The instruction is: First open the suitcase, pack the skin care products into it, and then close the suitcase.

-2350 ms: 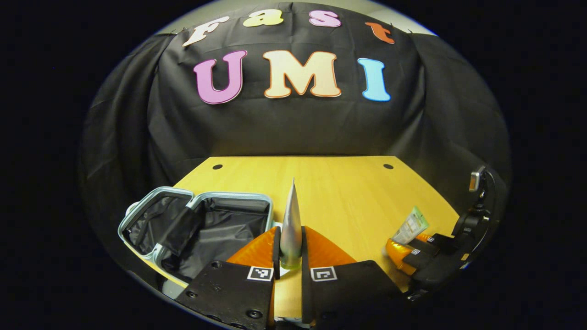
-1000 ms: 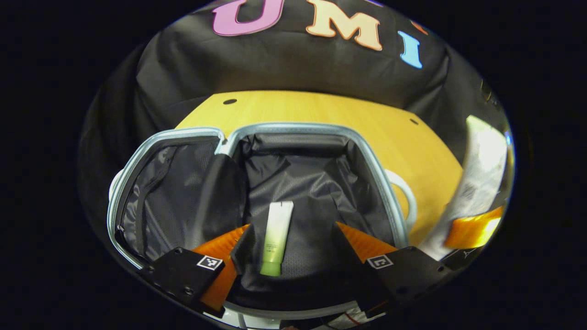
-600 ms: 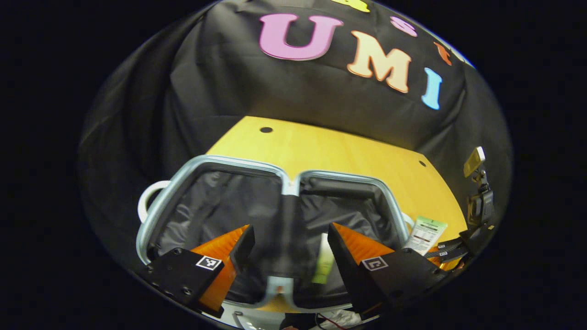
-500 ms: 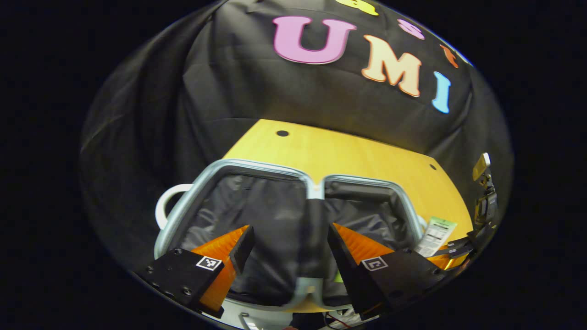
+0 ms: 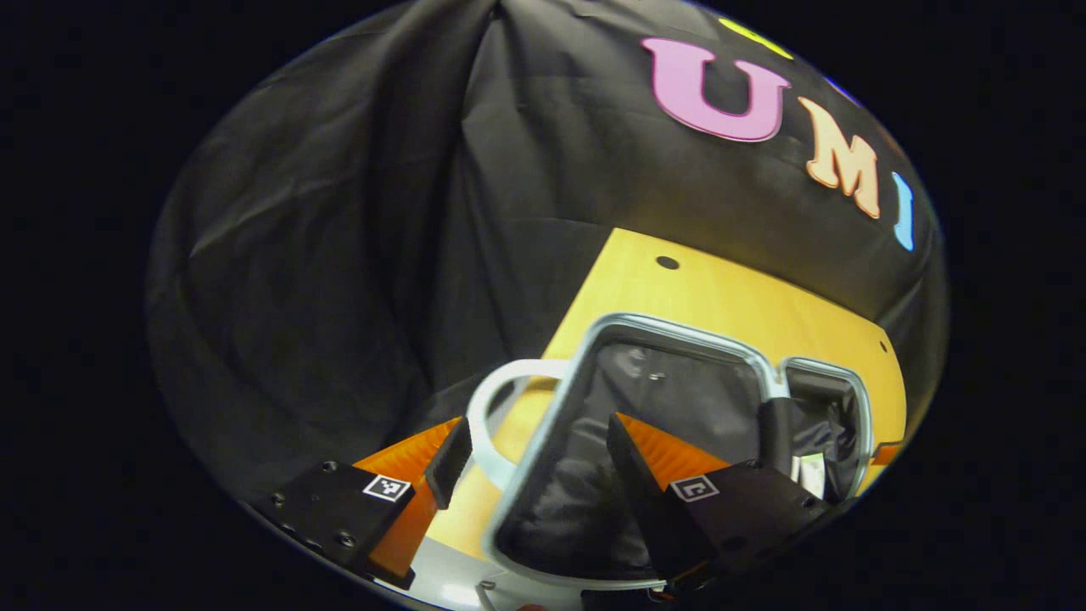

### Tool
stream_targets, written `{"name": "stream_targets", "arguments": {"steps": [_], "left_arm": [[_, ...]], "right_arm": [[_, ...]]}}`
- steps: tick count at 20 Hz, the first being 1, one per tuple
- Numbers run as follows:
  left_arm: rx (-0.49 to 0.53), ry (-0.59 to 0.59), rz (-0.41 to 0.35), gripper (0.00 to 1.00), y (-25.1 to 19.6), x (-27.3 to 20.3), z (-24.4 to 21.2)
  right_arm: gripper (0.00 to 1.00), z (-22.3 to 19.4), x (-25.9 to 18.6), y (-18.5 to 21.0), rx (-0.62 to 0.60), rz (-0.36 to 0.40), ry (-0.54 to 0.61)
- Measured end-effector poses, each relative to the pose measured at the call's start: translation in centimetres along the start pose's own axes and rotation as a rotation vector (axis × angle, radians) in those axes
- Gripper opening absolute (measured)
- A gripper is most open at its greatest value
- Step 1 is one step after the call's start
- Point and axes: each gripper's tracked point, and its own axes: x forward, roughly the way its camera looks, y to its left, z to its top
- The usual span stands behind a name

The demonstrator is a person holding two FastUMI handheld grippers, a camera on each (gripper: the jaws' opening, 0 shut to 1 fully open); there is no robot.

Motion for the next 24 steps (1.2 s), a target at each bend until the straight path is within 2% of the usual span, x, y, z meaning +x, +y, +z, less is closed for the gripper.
{"name": "stream_targets", "arguments": {"steps": [3,5,11,13,14,16,17,20,24], "left_arm": [[-0.033,0.044,0.027,0.95,3.0,2.7,-0.3],[-0.058,0.074,0.018,0.97,3.9,4.5,-0.3],[-0.067,0.212,-0.022,0.88,5.7,7.7,-2.5],[-0.074,0.240,-0.037,0.76,7.1,8.2,-2.9],[-0.068,0.259,-0.046,0.55,8.2,8.1,-2.5],[-0.061,0.273,-0.079,0.25,9.1,7.7,-1.3],[-0.052,0.272,-0.069,0.14,9.2,7.2,-0.8],[-0.036,0.222,-0.056,0.05,7.7,5.1,1.1],[0.032,0.119,-0.044,0.03,5.7,0.6,5.6]], "right_arm": [[0.90,1.8,-0.9,0.0,0.025,-0.020,-0.058],[0.89,2.2,-1.2,-0.5,0.032,-0.047,-0.081],[0.90,2.5,-1.3,-1.9,0.057,-0.103,-0.095],[0.90,2.7,-1.5,-2.2,0.054,-0.108,-0.105],[0.90,3.0,-1.7,-2.3,0.051,-0.112,-0.113],[0.90,3.5,-1.8,-2.7,0.048,-0.113,-0.131],[0.90,3.6,-1.9,-2.9,0.045,-0.115,-0.140],[0.90,4.5,-2.3,-3.6,0.029,-0.106,-0.170],[0.90,5.8,-3.7,-4.5,-0.005,-0.089,-0.220]]}}
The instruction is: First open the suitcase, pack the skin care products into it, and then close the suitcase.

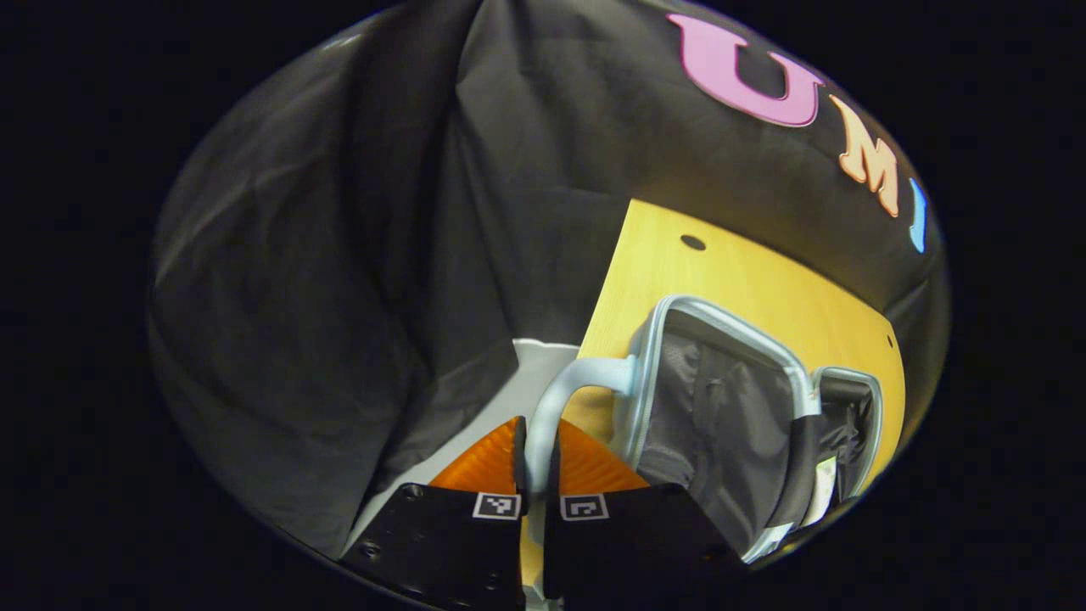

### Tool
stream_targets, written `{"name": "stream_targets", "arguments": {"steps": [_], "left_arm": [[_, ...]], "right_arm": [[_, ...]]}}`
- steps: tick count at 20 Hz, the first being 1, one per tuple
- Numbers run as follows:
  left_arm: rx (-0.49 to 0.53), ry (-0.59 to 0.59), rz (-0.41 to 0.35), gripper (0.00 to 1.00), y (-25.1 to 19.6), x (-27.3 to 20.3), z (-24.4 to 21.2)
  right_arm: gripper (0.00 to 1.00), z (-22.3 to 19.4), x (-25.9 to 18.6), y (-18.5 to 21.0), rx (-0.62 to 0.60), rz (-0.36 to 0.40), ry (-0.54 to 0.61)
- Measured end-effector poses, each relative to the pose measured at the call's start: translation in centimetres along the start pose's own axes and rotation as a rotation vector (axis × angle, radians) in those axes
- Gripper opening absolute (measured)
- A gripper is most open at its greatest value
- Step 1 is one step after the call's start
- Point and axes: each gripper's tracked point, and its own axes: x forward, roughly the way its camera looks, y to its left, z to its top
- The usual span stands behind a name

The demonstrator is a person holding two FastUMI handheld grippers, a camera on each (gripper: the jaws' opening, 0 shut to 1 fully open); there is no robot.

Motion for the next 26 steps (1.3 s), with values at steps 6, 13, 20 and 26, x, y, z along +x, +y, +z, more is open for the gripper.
{"name": "stream_targets", "arguments": {"steps": [6,13,20,26], "left_arm": [[0.053,-0.153,-0.017,0.02,-4.7,-9.0,5.4],[0.129,-0.263,-0.087,0.02,-14.8,-15.9,7.9],[0.181,-0.317,-0.227,0.02,-26.2,-19.0,7.8],[0.193,-0.304,-0.394,0.02,-36.2,-19.6,5.6]], "right_arm": [[0.90,1.4,-1.7,-2.3,-0.079,0.048,-0.067],[0.90,2.8,-4.0,-4.6,-0.113,0.104,-0.099],[0.90,3.6,-5.6,-7.5,-0.110,0.126,-0.118],[0.90,4.5,-7.3,-10.1,-0.117,0.112,-0.141]]}}
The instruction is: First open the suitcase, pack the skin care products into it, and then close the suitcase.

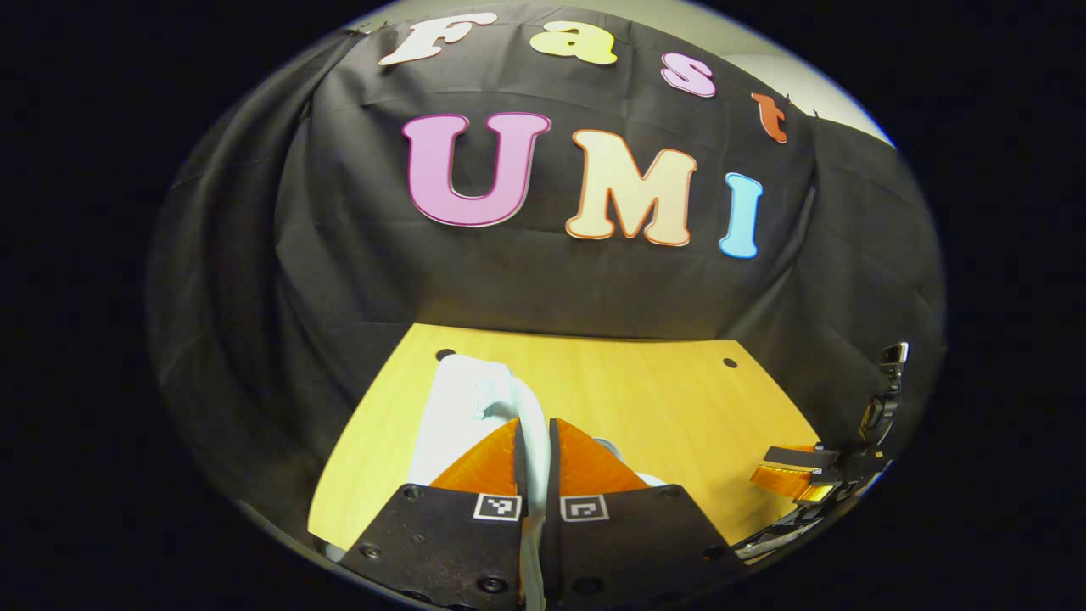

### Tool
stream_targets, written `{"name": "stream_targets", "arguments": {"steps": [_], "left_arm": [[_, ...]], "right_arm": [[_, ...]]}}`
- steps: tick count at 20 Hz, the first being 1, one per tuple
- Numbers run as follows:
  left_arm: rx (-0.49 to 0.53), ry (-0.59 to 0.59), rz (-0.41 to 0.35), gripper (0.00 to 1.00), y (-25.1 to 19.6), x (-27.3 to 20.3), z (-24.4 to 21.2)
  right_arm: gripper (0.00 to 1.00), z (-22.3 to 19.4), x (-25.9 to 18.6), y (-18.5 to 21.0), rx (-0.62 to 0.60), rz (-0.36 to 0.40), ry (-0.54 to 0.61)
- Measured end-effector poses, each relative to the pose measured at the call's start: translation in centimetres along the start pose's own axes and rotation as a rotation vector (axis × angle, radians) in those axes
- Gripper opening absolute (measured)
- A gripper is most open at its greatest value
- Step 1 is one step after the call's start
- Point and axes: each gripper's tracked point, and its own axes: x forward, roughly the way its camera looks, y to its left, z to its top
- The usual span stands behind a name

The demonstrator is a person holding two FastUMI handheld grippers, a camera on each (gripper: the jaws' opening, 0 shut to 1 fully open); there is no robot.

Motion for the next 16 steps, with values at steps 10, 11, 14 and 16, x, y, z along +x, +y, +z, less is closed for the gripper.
{"name": "stream_targets", "arguments": {"steps": [10,11,14,16], "left_arm": [[-0.015,0.127,-0.152,0.03,-11.3,5.1,-6.9],[-0.018,0.144,-0.162,0.02,-12.2,5.7,-7.9],[-0.021,0.195,-0.163,0.03,-14.3,7.3,-11.2],[-0.017,0.217,-0.146,0.03,-14.9,8.4,-13.1]], "right_arm": [[0.89,0.9,-4.1,-6.7,0.002,-0.090,-0.037],[0.90,0.9,-4.7,-7.4,0.002,-0.098,-0.039],[0.89,0.5,-5.8,-9.2,0.007,-0.118,-0.033],[0.89,0.2,-6.4,-10.6,0.015,-0.133,-0.029]]}}
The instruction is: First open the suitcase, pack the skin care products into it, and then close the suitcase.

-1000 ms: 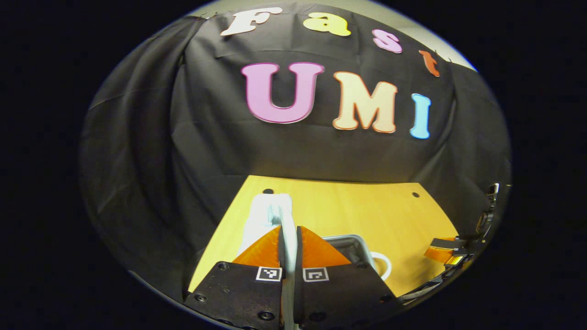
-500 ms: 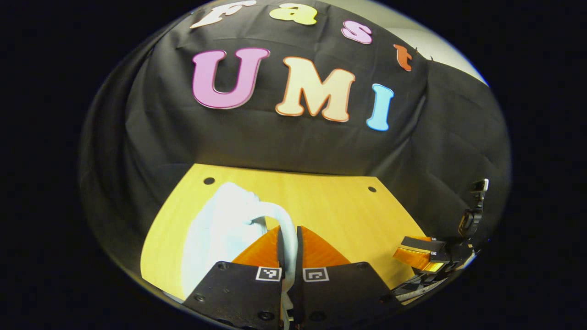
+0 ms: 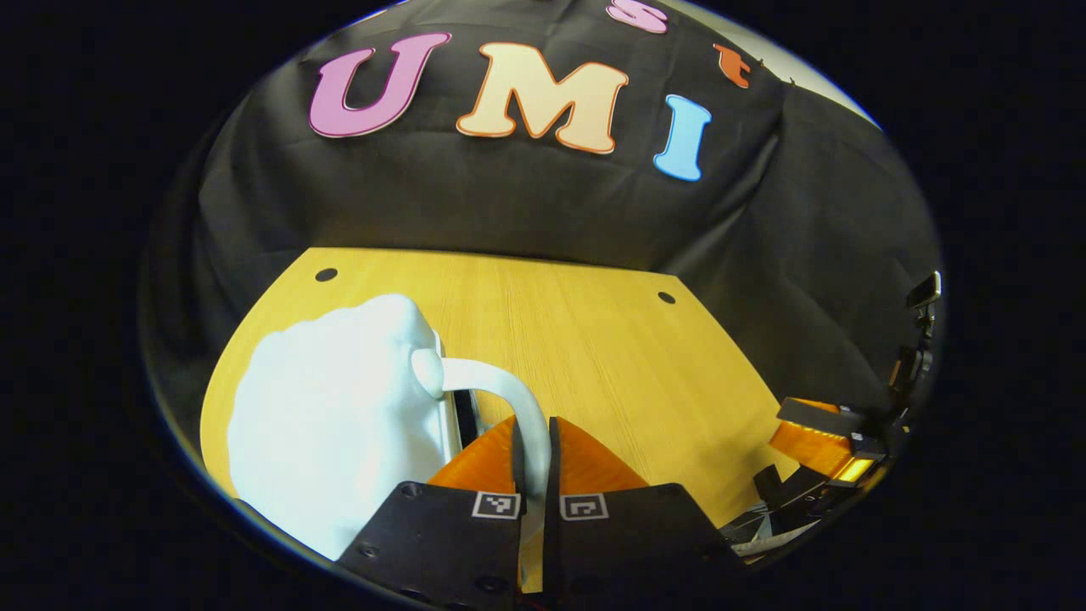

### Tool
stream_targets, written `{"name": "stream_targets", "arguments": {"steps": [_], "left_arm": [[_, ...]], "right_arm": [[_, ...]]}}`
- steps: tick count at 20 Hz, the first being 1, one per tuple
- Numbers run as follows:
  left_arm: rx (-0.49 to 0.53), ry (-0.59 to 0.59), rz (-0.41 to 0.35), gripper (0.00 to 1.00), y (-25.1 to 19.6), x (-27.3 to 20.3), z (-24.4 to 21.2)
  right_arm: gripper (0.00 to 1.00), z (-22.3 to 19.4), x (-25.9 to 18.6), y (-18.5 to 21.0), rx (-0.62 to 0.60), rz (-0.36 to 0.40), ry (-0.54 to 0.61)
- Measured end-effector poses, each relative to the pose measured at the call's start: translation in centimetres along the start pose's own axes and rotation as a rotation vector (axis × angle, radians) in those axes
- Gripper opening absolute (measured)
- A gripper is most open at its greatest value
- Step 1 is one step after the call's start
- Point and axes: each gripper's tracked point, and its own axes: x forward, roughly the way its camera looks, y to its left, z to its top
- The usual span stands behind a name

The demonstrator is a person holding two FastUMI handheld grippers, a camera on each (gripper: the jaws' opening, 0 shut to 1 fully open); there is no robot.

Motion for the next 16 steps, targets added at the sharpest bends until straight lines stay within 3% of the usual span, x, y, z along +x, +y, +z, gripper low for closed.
{"name": "stream_targets", "arguments": {"steps": [9,11,13,14,15,16], "left_arm": [[0.065,0.073,0.122,0.03,-1.1,6.4,-6.6],[0.046,0.030,0.133,0.12,-1.7,6.2,-6.0],[0.053,-0.083,0.125,0.47,-3.4,4.7,-3.4],[0.076,-0.142,0.133,0.70,-3.9,3.3,-1.7],[0.105,-0.209,0.149,0.80,-4.2,2.1,0.4],[0.128,-0.261,0.160,0.98,-4.7,0.6,2.3]], "right_arm": [[0.91,-0.2,-1.2,-5.1,0.006,-0.015,0.015],[0.91,0.3,-1.3,-5.7,0.005,-0.020,0.013],[0.91,1.6,-1.5,-5.3,0.007,-0.020,-0.012],[0.91,2.6,-1.5,-4.9,-0.004,-0.022,-0.035],[0.91,3.8,-1.4,-4.8,-0.030,-0.040,-0.075],[0.91,5.4,-1.2,-4.5,-0.059,-0.063,-0.126]]}}
